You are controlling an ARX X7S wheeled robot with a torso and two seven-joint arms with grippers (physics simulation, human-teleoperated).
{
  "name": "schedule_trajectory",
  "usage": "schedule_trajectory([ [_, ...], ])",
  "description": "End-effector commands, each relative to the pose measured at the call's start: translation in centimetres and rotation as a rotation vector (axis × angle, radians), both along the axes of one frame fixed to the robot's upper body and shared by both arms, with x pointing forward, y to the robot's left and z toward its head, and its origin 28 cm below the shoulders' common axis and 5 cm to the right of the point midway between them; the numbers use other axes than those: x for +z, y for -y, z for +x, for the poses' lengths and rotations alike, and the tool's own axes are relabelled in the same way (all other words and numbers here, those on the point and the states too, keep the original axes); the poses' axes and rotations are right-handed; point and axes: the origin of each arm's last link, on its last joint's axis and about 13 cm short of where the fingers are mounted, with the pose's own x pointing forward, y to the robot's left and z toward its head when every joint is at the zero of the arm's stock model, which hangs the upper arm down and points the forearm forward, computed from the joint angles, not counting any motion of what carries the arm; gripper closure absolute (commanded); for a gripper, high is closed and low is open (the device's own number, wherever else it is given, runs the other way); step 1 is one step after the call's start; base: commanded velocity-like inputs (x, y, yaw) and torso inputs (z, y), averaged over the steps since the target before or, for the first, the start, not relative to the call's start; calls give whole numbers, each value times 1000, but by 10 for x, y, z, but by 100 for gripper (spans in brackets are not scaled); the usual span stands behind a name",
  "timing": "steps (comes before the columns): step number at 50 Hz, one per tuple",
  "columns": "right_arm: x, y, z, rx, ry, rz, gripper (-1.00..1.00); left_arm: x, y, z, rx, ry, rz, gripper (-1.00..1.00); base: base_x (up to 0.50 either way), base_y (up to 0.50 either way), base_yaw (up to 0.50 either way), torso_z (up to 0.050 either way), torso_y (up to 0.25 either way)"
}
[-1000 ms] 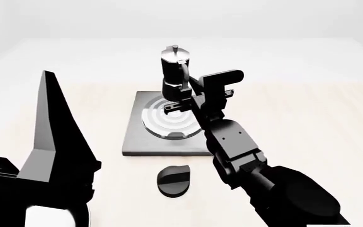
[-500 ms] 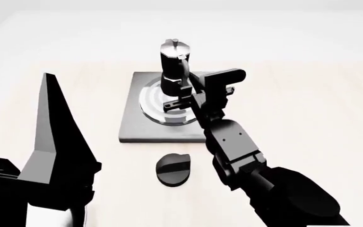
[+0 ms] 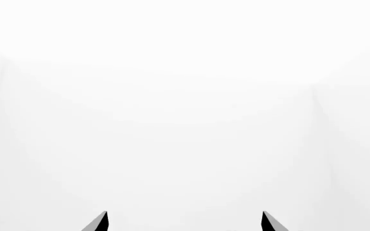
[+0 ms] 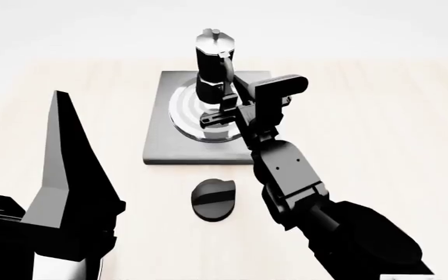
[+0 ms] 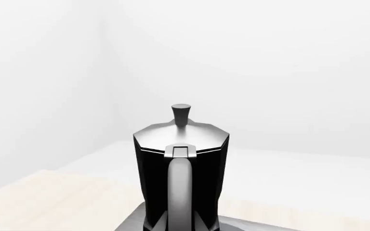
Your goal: Turn on the stove and put the moka pot on it.
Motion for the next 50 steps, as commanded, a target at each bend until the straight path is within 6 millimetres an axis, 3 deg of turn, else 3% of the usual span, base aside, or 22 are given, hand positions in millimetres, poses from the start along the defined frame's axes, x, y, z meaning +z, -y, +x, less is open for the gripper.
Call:
schedule_trajectory([
  [1, 12, -3, 2, 4, 53, -6, 100, 0, 0, 0, -2, -1, 0, -100, 0, 0, 0, 6, -57],
  [50, 4, 0, 1, -32, 31, -12, 100, 0, 1, -1, -18, 8, -10, -100, 0, 0, 0, 4, -38],
])
